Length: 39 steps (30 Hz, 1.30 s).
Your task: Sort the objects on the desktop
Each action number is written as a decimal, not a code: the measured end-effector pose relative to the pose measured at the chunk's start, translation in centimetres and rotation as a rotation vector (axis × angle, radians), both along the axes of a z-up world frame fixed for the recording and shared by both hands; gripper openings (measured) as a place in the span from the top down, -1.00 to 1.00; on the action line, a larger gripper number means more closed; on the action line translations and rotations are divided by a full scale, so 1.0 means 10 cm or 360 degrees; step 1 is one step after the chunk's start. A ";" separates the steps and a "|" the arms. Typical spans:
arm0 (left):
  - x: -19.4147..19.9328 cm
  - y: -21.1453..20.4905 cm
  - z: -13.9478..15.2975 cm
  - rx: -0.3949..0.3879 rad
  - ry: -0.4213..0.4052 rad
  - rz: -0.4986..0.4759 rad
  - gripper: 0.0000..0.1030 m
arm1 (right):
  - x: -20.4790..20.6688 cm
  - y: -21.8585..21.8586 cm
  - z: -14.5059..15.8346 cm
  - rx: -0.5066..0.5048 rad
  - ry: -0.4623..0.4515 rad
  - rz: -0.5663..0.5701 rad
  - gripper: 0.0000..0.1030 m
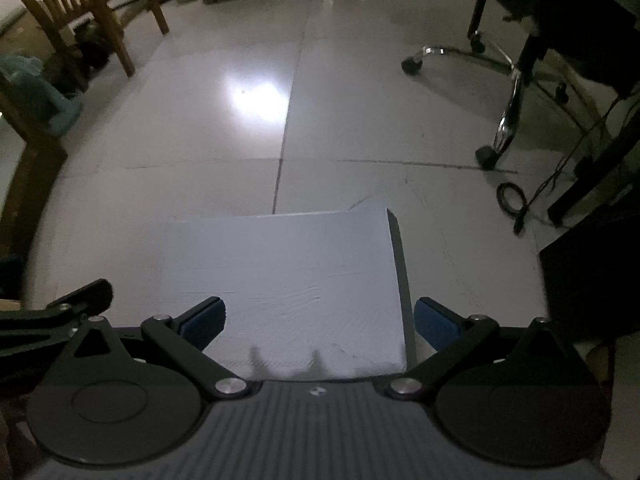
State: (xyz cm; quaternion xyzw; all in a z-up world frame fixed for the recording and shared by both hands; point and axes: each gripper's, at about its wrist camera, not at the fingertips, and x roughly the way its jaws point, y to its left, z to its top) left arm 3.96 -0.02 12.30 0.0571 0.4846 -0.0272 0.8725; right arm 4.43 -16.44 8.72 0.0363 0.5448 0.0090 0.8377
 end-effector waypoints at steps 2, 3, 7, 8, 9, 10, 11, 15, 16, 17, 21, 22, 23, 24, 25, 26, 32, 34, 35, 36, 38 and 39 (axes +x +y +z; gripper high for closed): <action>-0.06 0.00 0.16 -0.0035 -0.0001 0.0016 -1.00 | -0.10 0.00 0.22 -0.0007 -0.0035 -0.0007 -1.00; -0.10 0.00 0.24 -0.0038 -0.0001 0.0024 -1.00 | -0.15 -0.01 0.32 -0.0011 -0.0049 -0.0019 -1.00; -0.28 0.01 0.47 -0.0060 -0.0009 0.0020 -1.00 | -0.31 -0.01 0.59 -0.0026 -0.0055 -0.0025 -1.00; -0.31 0.02 0.53 -0.0066 -0.0006 0.0024 -1.00 | -0.35 -0.01 0.65 -0.0020 -0.0044 -0.0033 -1.00; -0.35 0.03 0.59 -0.0071 -0.0002 0.0029 -1.00 | -0.39 -0.01 0.72 -0.0011 -0.0033 -0.0043 -1.00; -0.38 0.03 0.64 -0.0074 -0.0005 0.0036 -1.00 | -0.41 -0.03 0.76 -0.0003 -0.0030 -0.0049 -1.00; -0.41 0.03 0.70 -0.0070 -0.0006 0.0039 -1.00 | -0.44 -0.04 0.81 0.0001 -0.0032 -0.0060 -1.00; -0.56 0.00 0.94 -0.0071 -0.0047 0.0084 -1.00 | -0.60 0.00 1.06 -0.0027 -0.0045 -0.0093 -1.00; -0.59 0.00 0.98 -0.0075 -0.0058 0.0099 -1.00 | -0.62 0.01 1.11 -0.0025 -0.0055 -0.0099 -1.00; -0.61 -0.01 1.01 -0.0077 -0.0068 0.0117 -1.00 | -0.64 0.02 1.16 -0.0026 -0.0068 -0.0107 -1.00; -0.70 0.00 1.07 -0.0097 -0.0068 0.0162 -1.00 | -0.72 0.03 1.31 -0.0055 -0.0108 -0.0117 -1.00; -0.71 0.01 1.08 -0.0102 -0.0061 0.0165 -1.00 | -0.74 0.05 1.34 -0.0074 -0.0124 -0.0105 -1.00; -0.72 0.01 1.09 -0.0103 -0.0054 0.0171 -1.00 | -0.77 0.05 1.37 -0.0091 -0.0136 -0.0100 -1.00; -0.73 0.01 1.10 -0.0103 -0.0047 0.0177 -1.00 | -0.79 0.05 1.37 -0.0096 -0.0138 -0.0108 -1.00; -0.76 0.00 1.11 -0.0095 -0.0045 0.0177 -1.00 | -0.81 0.05 1.38 -0.0096 -0.0137 -0.0117 -1.00; -0.78 -0.01 1.12 -0.0088 -0.0043 0.0176 -1.00 | -0.83 0.05 1.39 -0.0094 -0.0138 -0.0119 -1.00; -0.84 -0.06 1.08 -0.0043 -0.0013 0.0154 -1.00 | -0.92 0.03 1.34 -0.0122 -0.0122 -0.0133 -1.00; -0.86 -0.09 1.05 -0.0023 -0.0011 0.0134 -1.00 | -0.95 0.01 1.31 -0.0117 -0.0101 -0.0129 -1.00; -0.87 -0.10 1.04 -0.0014 -0.0011 0.0124 -1.00 | -0.95 0.00 1.29 -0.0108 -0.0089 -0.0121 -1.00; -0.88 -0.11 1.02 -0.0004 -0.0009 0.0114 -1.00 | -0.96 -0.02 1.26 -0.0096 -0.0079 -0.0113 -1.00; -0.89 -0.12 0.99 -0.0013 0.0018 0.0104 -1.00 | -0.97 -0.05 1.20 -0.0085 -0.0053 -0.0096 -1.00; -0.90 -0.13 0.96 -0.0027 0.0035 0.0102 -1.00 | -0.98 -0.06 1.18 -0.0083 -0.0047 -0.0087 -1.00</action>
